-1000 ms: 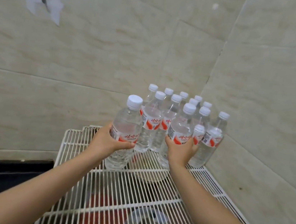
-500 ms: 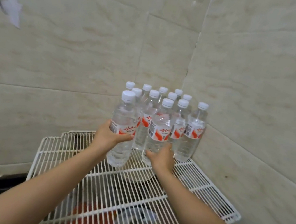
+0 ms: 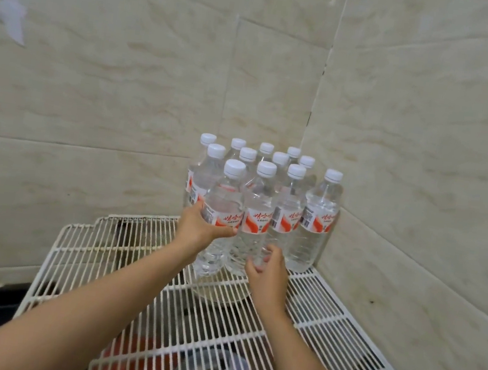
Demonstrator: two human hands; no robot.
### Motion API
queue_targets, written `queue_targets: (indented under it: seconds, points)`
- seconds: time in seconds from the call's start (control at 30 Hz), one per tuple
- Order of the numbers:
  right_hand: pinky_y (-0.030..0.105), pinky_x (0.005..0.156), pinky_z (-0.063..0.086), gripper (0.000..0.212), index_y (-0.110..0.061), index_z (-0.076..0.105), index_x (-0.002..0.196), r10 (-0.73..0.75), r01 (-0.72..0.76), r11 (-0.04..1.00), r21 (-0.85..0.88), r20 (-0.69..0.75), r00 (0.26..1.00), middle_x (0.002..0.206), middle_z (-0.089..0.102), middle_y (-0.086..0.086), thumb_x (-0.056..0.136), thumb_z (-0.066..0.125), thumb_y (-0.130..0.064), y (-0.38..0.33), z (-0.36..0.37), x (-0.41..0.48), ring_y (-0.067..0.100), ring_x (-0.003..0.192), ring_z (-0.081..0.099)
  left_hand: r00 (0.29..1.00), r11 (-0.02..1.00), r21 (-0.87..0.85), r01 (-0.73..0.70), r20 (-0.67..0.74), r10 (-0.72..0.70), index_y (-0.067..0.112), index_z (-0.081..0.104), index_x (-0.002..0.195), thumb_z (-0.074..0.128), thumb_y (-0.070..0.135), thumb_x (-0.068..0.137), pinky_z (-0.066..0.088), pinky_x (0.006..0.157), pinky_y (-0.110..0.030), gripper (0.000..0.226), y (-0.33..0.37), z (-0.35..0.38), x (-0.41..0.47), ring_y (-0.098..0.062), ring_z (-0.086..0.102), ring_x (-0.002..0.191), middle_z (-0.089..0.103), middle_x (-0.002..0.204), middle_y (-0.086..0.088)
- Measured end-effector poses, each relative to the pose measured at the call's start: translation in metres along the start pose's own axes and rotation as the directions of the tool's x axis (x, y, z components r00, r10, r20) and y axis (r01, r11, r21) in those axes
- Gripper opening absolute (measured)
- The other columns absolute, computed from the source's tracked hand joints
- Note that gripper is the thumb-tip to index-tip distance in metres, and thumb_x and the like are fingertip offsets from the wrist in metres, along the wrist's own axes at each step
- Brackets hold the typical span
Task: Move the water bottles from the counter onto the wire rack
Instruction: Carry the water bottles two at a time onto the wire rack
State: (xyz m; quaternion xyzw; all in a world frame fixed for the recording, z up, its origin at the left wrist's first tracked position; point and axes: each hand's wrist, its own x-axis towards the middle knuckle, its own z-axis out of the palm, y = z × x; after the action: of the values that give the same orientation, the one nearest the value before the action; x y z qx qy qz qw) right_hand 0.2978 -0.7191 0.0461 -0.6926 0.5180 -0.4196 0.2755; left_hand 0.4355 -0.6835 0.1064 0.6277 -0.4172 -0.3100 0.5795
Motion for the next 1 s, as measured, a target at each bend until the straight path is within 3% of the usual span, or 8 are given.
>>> queue_targets:
  seconds: [0.1,0.2,0.3,0.43,0.6,0.7,0.8,1.0]
  points:
    - [0.02,0.067,0.042,0.043,-0.009,0.039,0.127,-0.02,0.021,0.999,-0.029,0.02,1.0,0.124,0.05,0.01,0.089,0.055,-0.02,0.0,0.002,-0.002,0.012,0.079,0.051,0.998,0.999,0.013,-0.042,-0.048,0.043,0.018,0.05,0.11,0.079,0.007,0.061,0.05,0.093,-0.041,0.059,0.001,0.004,-0.003,-0.025,0.062,0.105,0.064,0.108,-0.001]
    - [0.023,0.064,0.045,0.023,-0.01,0.044,0.11,-0.047,0.049,0.995,-0.089,0.02,0.999,0.112,0.05,0.007,0.09,0.053,-0.018,-0.002,0.005,-0.005,0.012,0.074,0.05,0.991,0.996,0.053,-0.076,-0.107,0.081,0.022,0.035,0.127,0.081,0.011,0.059,0.046,0.099,-0.047,0.083,-0.004,0.004,-0.006,-0.027,0.055,0.115,0.054,0.126,-0.007]
    - [0.013,0.049,0.029,0.01,-0.013,0.041,0.091,-0.119,0.113,0.975,-0.193,-0.018,0.993,0.096,0.04,-0.001,0.091,0.05,-0.018,-0.003,0.006,-0.008,0.001,0.058,0.035,0.985,0.986,0.155,-0.062,-0.152,0.086,0.023,0.028,0.133,0.083,0.018,0.058,0.042,0.103,-0.048,0.093,-0.009,-0.002,-0.013,-0.028,0.047,0.122,0.044,0.135,-0.012]
    - [0.013,0.048,0.022,0.008,-0.011,0.045,0.085,-0.32,0.313,0.921,-0.232,0.008,0.947,0.091,0.038,0.0,0.09,0.049,-0.015,-0.006,0.011,-0.011,0.011,0.059,0.039,0.986,0.952,0.305,-0.009,-0.155,0.058,0.017,0.028,0.138,0.077,0.016,0.068,0.038,0.105,-0.04,0.085,-0.01,-0.029,-0.033,-0.027,0.041,0.127,0.039,0.14,-0.013]
    - [0.016,0.048,0.027,0.01,-0.006,0.054,0.09,-0.463,0.501,0.831,-0.243,0.198,0.864,0.096,0.053,0.009,0.087,0.053,-0.015,-0.018,0.022,-0.023,0.016,0.068,0.045,0.924,0.945,0.315,0.091,-0.381,0.038,0.009,0.033,0.135,0.064,0.018,0.082,0.039,0.095,-0.038,0.062,-0.013,-0.088,-0.09,-0.031,0.044,0.122,0.041,0.137,-0.02]
    - [0.027,0.075,0.042,0.022,-0.012,0.056,0.103,-0.521,0.636,0.754,-0.164,0.44,0.731,0.111,0.055,0.004,0.09,0.047,-0.027,-0.044,0.029,-0.042,0.018,0.098,0.05,0.858,0.947,0.28,0.156,-0.514,0.011,0.006,0.035,0.133,0.059,0.017,0.086,0.038,0.089,-0.033,0.054,-0.021,-0.115,-0.142,-0.028,0.047,0.113,0.042,0.135,-0.02]
    - [0.032,0.097,0.034,0.029,-0.013,0.059,0.11,-0.615,0.751,0.66,0.016,0.586,0.528,0.12,0.056,0.004,0.09,0.048,-0.032,-0.08,0.034,-0.082,0.019,0.117,0.043,0.756,0.943,0.231,0.239,-0.654,-0.031,0.009,0.037,0.132,0.059,0.019,0.085,0.039,0.089,-0.034,0.053,-0.034,-0.136,-0.205,-0.027,0.048,0.113,0.044,0.133,-0.019]
    - [0.041,0.089,0.047,0.038,-0.008,0.07,0.079,-0.835,0.815,0.45,0.365,0.495,0.24,0.098,0.068,0.014,0.075,0.047,-0.038,-0.108,0.045,-0.214,0.033,0.102,0.06,0.467,0.888,0.139,0.438,-0.88,-0.093,0.009,0.042,0.127,0.063,0.021,0.082,0.041,0.082,-0.032,0.05,-0.058,-0.168,-0.358,-0.026,0.05,0.11,0.047,0.127,-0.018]
